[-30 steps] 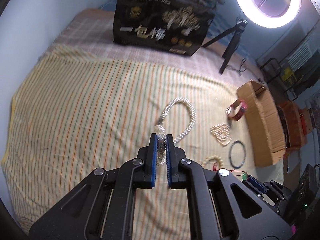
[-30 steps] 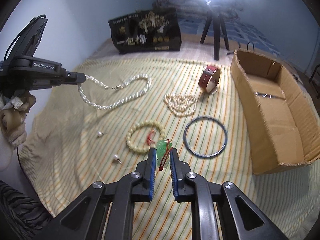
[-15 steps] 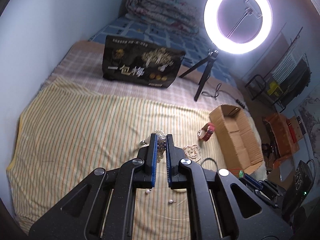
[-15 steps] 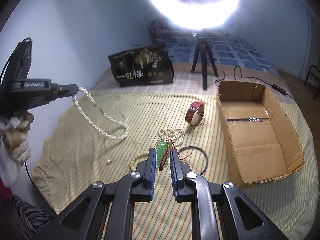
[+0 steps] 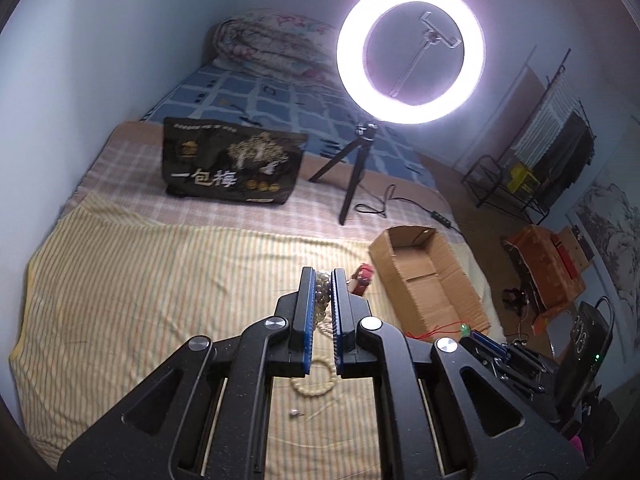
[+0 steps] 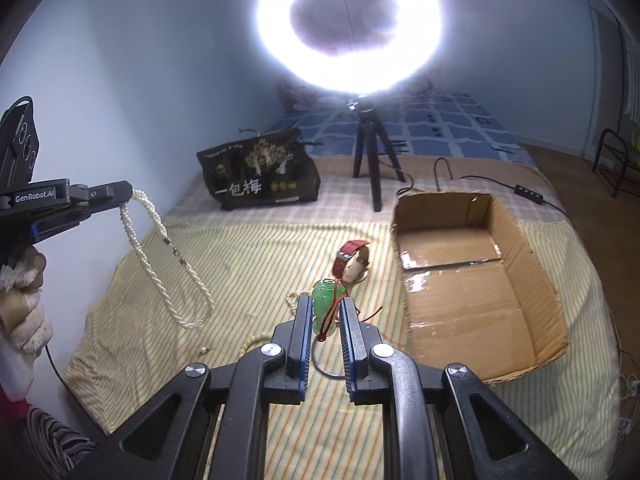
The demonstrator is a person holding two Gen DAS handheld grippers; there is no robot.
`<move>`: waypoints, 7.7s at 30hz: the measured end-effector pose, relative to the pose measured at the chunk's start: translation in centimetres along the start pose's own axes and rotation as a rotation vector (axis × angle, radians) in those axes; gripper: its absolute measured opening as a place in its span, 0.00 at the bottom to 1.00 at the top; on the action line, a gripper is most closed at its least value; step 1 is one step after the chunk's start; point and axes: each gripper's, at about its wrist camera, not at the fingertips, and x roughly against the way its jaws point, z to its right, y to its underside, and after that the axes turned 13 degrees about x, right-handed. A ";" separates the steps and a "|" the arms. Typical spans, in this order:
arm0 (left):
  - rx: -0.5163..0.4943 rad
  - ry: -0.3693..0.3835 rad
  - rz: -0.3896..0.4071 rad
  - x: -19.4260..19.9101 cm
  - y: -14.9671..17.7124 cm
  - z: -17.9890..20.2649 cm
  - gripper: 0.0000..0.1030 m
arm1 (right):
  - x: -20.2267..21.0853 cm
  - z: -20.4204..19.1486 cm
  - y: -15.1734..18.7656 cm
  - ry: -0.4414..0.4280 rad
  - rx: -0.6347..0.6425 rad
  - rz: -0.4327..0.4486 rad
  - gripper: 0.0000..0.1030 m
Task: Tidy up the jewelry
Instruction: 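Lift and carry the necklace with the left tool while the right carries the pendant to the box, then open the left tool over the box while the right tool releases the pendant inside, then move the left tool to a pearl stud earring while the right tool moves toward the dark bangle, then grasp the pearl earring with the left tool while the right tool grasps the dark bangle, then carry the earring with the left tool while the right carries the bangle to the box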
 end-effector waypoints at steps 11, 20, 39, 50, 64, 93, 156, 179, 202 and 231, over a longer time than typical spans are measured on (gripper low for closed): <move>-0.071 0.072 -0.009 -1.3 -0.6 6.3 0.05 | 2.1 4.2 -0.6 0.058 -0.040 0.030 0.11; -0.124 0.110 -0.020 -3.6 -1.9 11.8 0.05 | 3.1 7.2 -0.2 0.100 -0.068 0.026 0.11; -0.200 0.152 -0.088 -11.8 -1.6 21.1 0.05 | 1.8 12.6 1.6 0.150 -0.116 -0.032 0.11; -0.207 0.090 -0.149 -17.4 -0.2 21.3 0.05 | 0.0 14.5 2.8 0.156 -0.133 -0.077 0.12; -0.230 0.063 -0.198 -20.5 0.7 21.1 0.06 | -1.4 14.4 3.2 0.132 -0.120 -0.106 0.39; -0.233 -0.010 -0.106 -11.1 -0.3 13.8 0.34 | 1.7 10.4 1.6 0.163 -0.069 -0.036 0.80; -0.185 -0.248 -0.488 -14.4 9.9 -9.1 0.21 | -10.4 -3.8 3.9 -0.129 0.162 -0.347 0.39; -0.240 -0.287 -0.477 -15.4 11.4 -9.1 0.06 | -15.1 -6.2 5.2 -0.048 0.321 -0.421 0.33; -0.143 -0.246 -0.405 -12.0 8.8 -10.2 0.06 | -11.5 -4.5 3.1 -0.059 0.228 -0.278 0.01; -0.190 -0.055 -0.283 -8.6 8.4 1.0 0.06 | -2.6 2.9 -1.1 -0.038 0.036 -0.039 0.01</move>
